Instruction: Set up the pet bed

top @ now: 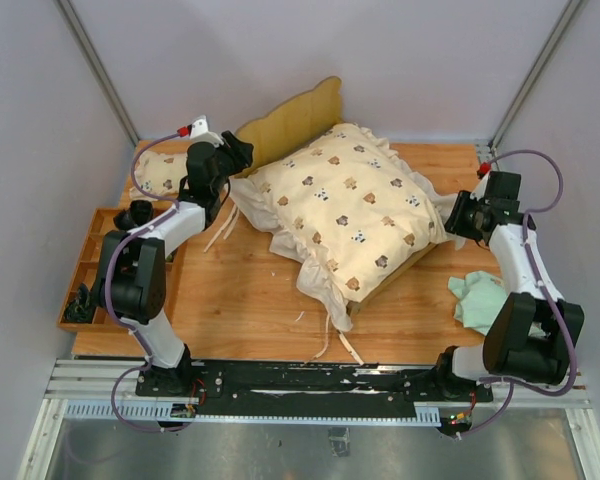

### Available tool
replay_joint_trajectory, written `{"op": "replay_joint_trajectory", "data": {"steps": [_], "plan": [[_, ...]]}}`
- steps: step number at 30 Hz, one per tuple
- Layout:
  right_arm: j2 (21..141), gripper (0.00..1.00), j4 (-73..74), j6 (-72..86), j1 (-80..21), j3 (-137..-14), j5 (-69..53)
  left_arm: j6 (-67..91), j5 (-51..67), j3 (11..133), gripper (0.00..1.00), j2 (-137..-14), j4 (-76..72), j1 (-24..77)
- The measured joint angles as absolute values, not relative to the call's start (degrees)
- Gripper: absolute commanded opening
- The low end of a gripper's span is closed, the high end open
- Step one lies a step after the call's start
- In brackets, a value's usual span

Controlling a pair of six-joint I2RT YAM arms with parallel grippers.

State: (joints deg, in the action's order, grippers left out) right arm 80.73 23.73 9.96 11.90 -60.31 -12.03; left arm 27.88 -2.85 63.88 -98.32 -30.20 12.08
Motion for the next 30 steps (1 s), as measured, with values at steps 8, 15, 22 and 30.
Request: {"op": "replay_joint_trajectory", "data": {"steps": [8,15,22,30], "plan": [[75.59,0.35,20.14,12.93,11.90,-53.87,-12.25,29.91,-1.78,63.46,0.58,-96.88,-29.02,12.08],[73.06,0.31,18.02,16.84,11.90,-50.92,-11.94,32.05,-0.91,63.35,0.61,-95.68,-25.43,12.19],[61.17,0.32,22.02,21.52,11.90,-43.86,-12.03,32.25,-2.46,62.67,0.62,-91.96,-20.62,12.19],[54.63,0.36,27.68,19.92,11.90,-45.89,-2.57,35.73,-12.84,66.48,0.57,-91.20,-12.60,12.23]]}}
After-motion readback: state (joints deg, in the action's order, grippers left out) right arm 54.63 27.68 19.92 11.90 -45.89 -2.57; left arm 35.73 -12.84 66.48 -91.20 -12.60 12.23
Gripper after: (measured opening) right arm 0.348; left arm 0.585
